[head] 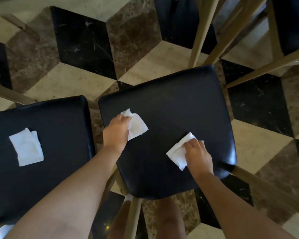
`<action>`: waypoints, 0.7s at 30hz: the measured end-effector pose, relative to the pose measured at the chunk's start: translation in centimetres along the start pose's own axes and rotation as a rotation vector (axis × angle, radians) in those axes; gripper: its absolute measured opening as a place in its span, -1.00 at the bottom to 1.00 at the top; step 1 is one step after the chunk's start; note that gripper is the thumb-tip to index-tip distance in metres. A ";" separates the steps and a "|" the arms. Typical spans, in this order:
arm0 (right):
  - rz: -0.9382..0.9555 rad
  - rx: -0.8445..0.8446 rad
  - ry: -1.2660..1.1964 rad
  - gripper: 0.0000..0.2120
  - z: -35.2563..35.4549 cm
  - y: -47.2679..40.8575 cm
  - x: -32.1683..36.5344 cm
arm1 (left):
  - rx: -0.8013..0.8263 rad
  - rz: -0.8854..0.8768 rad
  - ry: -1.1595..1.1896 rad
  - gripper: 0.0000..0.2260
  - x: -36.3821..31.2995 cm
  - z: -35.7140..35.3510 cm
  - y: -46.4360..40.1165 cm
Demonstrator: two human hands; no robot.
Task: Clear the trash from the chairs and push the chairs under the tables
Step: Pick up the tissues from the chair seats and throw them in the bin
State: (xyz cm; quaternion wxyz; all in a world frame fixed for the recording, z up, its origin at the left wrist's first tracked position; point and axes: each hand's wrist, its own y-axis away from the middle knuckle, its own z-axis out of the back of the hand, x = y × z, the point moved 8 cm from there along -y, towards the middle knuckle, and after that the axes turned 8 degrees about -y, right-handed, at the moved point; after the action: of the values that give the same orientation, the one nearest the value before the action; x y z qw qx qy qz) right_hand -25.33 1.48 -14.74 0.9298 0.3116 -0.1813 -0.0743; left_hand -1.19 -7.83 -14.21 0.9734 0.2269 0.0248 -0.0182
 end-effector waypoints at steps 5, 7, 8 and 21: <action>0.028 -0.011 -0.028 -0.74 0.7 0.0 -0.2 | -0.015 -0.002 0.056 -0.85 0.9 0.3 1.0; 0.032 -0.036 -0.039 -0.76 1.7 0.2 0.3 | -0.006 -0.007 0.049 -0.90 1.0 1.4 1.7; 0.041 -0.052 -0.044 -0.75 2.3 0.5 0.8 | -0.012 -0.013 0.047 -0.91 0.9 2.3 2.3; 0.177 -0.253 -0.435 -0.90 15.5 9.7 14.3 | -0.196 0.194 0.406 -0.84 4.3 19.1 16.2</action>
State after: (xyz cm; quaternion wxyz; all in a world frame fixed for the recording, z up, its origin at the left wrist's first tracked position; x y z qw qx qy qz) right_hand -17.82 -2.99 6.78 0.9033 0.1526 -0.3928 -0.0801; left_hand 4.65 -1.84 9.78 0.9631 0.1317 0.1996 0.1239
